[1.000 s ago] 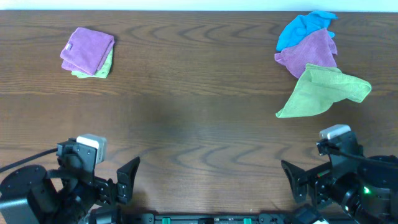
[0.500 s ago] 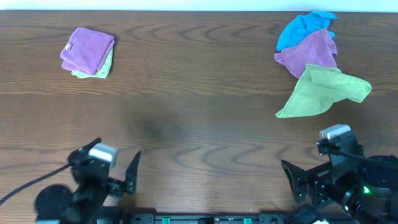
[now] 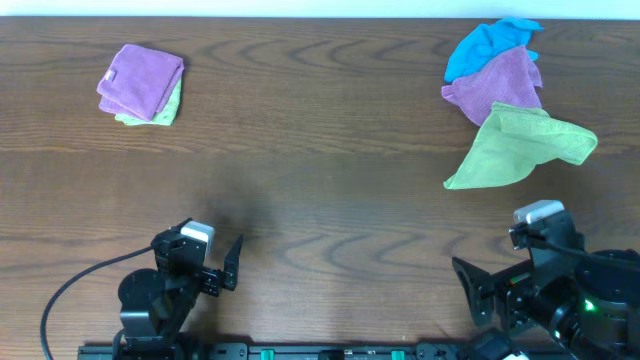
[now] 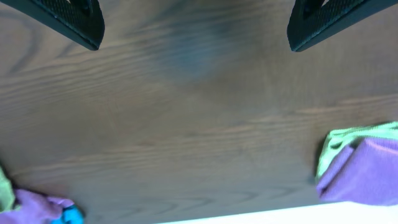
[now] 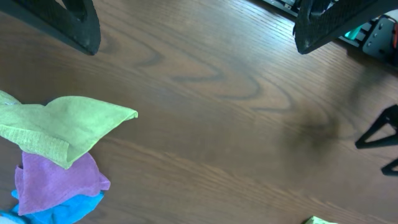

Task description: Fold the cloth

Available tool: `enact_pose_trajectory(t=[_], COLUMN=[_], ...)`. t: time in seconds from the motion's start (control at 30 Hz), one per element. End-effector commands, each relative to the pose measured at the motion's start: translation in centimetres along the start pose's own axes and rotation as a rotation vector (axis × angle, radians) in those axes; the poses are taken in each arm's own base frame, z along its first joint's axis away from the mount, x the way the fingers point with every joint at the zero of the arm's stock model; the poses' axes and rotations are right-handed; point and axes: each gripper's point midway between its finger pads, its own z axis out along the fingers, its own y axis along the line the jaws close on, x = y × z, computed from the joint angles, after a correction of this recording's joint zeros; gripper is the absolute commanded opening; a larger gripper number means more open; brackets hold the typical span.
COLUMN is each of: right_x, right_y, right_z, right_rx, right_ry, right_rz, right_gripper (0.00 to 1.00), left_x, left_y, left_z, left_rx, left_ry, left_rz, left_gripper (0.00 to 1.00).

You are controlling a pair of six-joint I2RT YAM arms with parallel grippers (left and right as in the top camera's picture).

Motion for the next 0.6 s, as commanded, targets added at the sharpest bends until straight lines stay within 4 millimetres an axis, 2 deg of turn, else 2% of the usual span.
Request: enact_pose_trajectory(t=[0.0,0.23,0.57], right_x=[0.0,0.0,0.0], right_y=[-0.1,-0.1,-0.1], right_z=[-0.1,-0.1,-0.1], right_rx=[0.007,0.006,0.007], right_ry=[-0.006,-0.006,-0.006], right_rz=[0.002,0.002,0.002], right_gripper=[0.99,0.99,0.99], left_x=[0.3,1.4,1.5], left_y=[0.4,0.9,1.4], left_z=[0.3,0.8,0.8], left_rx=[-0.025,-0.048,-0.077], left_ry=[-0.021,-0.019,-0.015], left_rz=[-0.015,-0.015,-0.007], left_gripper=[0.95,0.95,0.95])
